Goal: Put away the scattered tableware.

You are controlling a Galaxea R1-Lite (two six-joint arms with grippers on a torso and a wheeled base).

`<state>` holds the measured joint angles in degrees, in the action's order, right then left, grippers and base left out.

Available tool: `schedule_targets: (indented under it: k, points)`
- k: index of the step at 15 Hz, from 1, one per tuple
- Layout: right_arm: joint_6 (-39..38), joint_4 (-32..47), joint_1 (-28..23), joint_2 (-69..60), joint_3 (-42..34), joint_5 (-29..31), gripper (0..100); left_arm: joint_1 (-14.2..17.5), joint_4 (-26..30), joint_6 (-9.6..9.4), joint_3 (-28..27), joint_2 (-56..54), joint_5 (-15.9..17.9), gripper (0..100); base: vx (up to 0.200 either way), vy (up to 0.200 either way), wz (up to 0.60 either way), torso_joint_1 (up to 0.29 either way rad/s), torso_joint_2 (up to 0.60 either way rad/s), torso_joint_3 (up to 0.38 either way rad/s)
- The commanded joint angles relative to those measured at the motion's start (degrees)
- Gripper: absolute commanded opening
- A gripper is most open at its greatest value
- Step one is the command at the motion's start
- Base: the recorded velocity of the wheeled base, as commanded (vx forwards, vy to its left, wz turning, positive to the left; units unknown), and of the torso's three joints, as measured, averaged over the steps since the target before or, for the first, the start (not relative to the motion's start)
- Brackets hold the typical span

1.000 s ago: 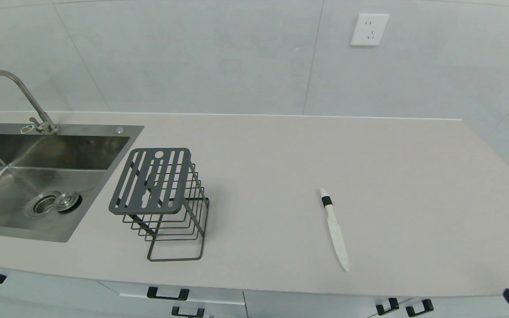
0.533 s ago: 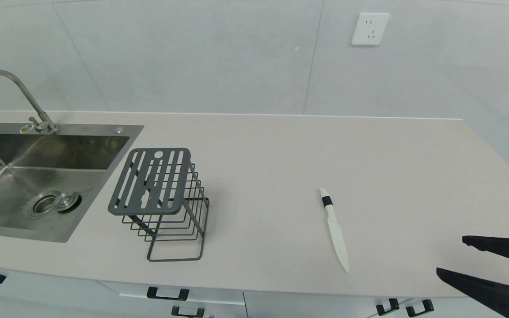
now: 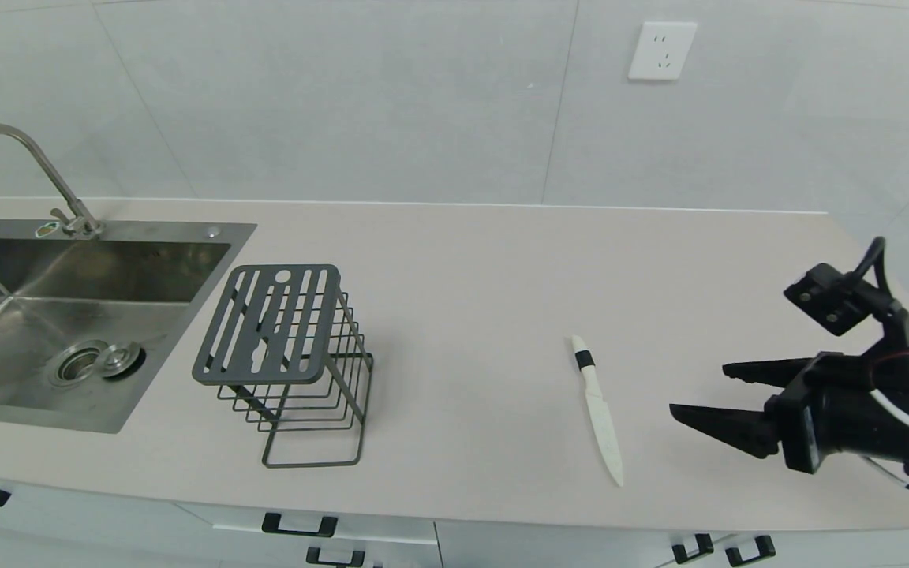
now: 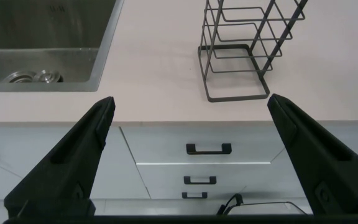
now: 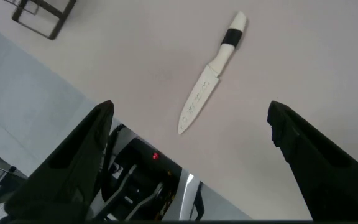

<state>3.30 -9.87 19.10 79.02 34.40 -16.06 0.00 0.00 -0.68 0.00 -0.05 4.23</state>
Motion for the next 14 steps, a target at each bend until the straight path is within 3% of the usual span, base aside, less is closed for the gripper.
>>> schedule_targets:
  k: [1,3,8,11,14]
  points:
    - [0.0,-0.1,2.9,4.7,0.1,1.6,100,0.0,0.0,-0.02,0.0,0.0,0.0,100,0.000,0.000,0.00,0.000,0.00,0.000]
    - [-0.4,-0.1,4.0,7.4,0.8,8.0,100,0.0,0.0,-0.02,0.0,0.0,0.0,100,0.000,0.000,0.00,0.000,0.00,0.000]
    - [-1.9,-0.2,9.1,17.2,7.1,16.1,100,0.0,0.0,-0.02,0.0,0.0,0.0,100,0.000,0.000,0.00,0.000,0.00,0.000]
    - [-8.8,-0.3,14.1,21.4,10.1,20.2,100,0.0,0.0,-0.02,0.0,0.0,0.0,100,0.000,0.000,0.00,0.000,0.00,0.000]
    - [-13.9,-0.3,15.3,25.7,11.9,23.2,100,0.0,0.0,-0.02,0.0,0.1,0.0,100,0.000,0.000,0.00,0.000,0.00,0.000]
